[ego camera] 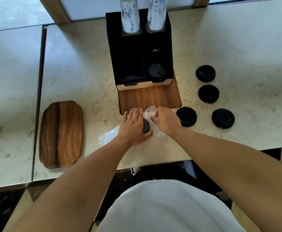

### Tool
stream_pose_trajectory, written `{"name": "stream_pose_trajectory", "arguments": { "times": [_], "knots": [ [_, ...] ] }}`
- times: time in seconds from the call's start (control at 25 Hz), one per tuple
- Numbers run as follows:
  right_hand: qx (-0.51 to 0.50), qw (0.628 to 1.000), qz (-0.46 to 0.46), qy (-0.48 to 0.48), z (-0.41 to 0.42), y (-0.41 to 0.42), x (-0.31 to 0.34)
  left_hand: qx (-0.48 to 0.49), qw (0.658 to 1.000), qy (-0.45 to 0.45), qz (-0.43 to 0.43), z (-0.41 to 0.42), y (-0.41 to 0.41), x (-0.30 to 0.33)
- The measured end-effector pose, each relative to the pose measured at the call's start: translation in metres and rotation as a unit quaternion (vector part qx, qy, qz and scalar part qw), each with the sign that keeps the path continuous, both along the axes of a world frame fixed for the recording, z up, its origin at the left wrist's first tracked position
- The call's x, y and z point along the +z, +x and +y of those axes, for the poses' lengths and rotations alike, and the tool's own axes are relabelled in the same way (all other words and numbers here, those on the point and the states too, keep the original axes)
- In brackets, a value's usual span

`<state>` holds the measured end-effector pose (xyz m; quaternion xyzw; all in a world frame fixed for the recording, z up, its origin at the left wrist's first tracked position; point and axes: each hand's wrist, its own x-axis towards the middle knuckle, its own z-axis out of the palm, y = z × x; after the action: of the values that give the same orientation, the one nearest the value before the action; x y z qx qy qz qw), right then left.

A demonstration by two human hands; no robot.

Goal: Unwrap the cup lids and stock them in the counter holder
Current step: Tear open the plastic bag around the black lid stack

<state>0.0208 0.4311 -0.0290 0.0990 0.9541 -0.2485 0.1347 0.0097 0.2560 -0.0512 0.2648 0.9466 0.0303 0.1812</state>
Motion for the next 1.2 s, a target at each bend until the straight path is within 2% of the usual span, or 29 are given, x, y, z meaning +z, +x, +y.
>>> {"name": "stream_pose_trajectory", "arguments": {
  "times": [0.28,0.52,0.72,0.96,1.08,1.2],
  "knots": [
    [0.079,0.995,-0.062,0.013,0.011,-0.02,-0.016,0.039,0.999,-0.023,-0.009,0.008,0.008,-0.001],
    [0.162,0.981,-0.1,0.038,0.009,-0.036,-0.012,0.052,0.999,-0.006,0.006,0.01,0.01,-0.003],
    [0.179,0.977,-0.092,0.068,-0.002,-0.034,-0.012,0.052,0.998,0.009,0.031,0.01,0.012,-0.005],
    [0.189,0.979,-0.064,0.043,0.008,-0.028,-0.01,0.057,0.998,0.015,0.032,0.01,0.012,-0.007],
    [0.161,0.986,-0.042,0.035,0.028,-0.026,-0.007,0.058,0.997,0.025,0.038,0.009,0.011,-0.007],
    [0.131,0.988,-0.059,0.054,0.055,-0.03,-0.003,0.059,0.997,0.031,0.04,0.009,0.011,-0.007]
  ]
}}
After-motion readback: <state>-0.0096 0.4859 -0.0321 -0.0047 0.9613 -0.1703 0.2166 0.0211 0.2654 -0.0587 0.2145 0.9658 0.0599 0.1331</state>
